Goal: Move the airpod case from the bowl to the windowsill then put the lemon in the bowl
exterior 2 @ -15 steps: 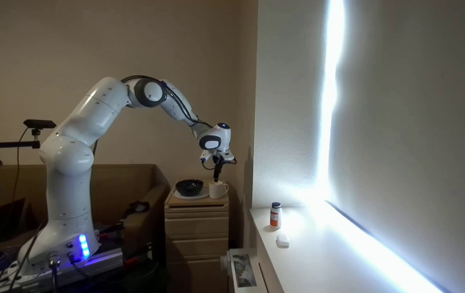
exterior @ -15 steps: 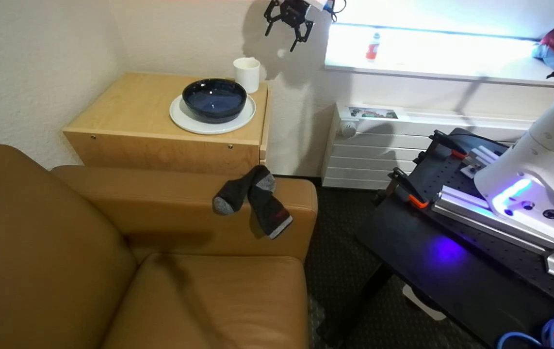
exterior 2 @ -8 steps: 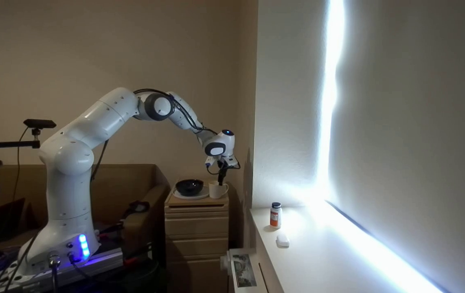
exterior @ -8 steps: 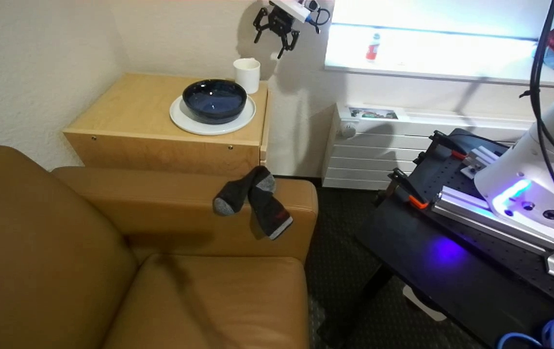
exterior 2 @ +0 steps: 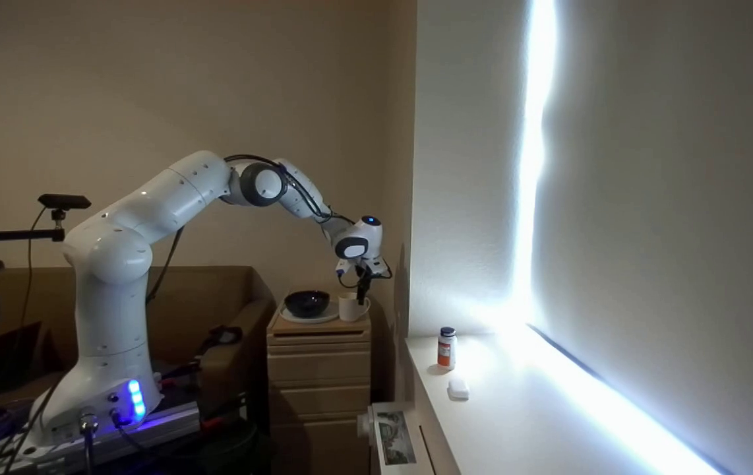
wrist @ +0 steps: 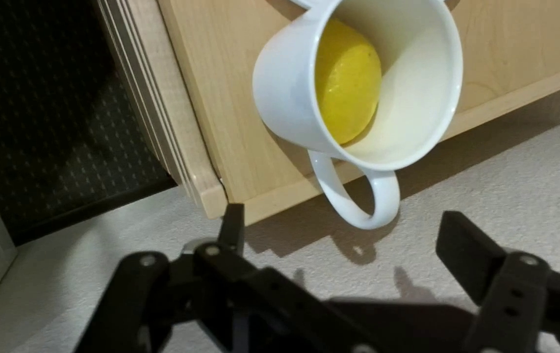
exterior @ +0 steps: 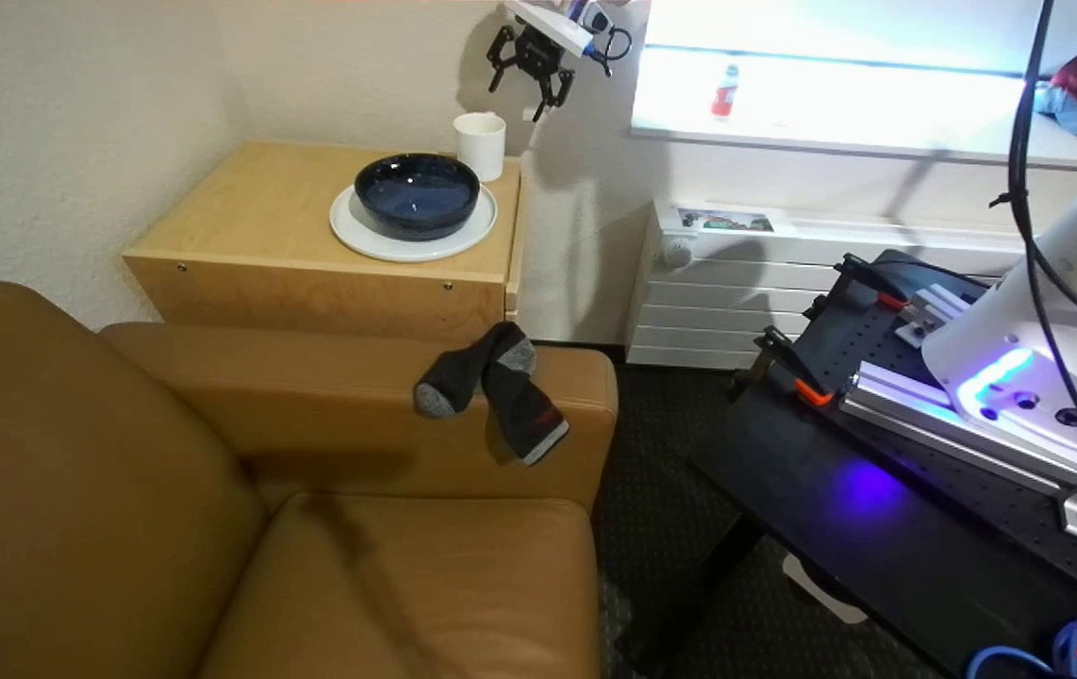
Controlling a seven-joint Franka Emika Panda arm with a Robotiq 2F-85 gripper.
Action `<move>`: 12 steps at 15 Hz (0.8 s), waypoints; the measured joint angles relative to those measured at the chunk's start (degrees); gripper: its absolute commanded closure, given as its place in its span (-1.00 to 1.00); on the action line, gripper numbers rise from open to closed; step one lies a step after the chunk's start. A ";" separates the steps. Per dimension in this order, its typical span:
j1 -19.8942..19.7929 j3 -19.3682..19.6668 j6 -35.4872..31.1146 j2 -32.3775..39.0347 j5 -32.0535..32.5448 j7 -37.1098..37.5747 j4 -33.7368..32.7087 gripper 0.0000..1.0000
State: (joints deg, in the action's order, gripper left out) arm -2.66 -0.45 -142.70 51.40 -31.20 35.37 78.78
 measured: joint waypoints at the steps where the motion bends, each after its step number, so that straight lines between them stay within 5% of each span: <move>1: 0.08 -0.13 -0.47 1.52 0.00 0.36 -1.87 -1.00; 12: 1.15 -0.94 -0.69 12.24 1.48 4.39 -15.92 -1.00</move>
State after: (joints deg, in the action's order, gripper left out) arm -1.51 -1.39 -143.40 63.63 -29.72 39.76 62.86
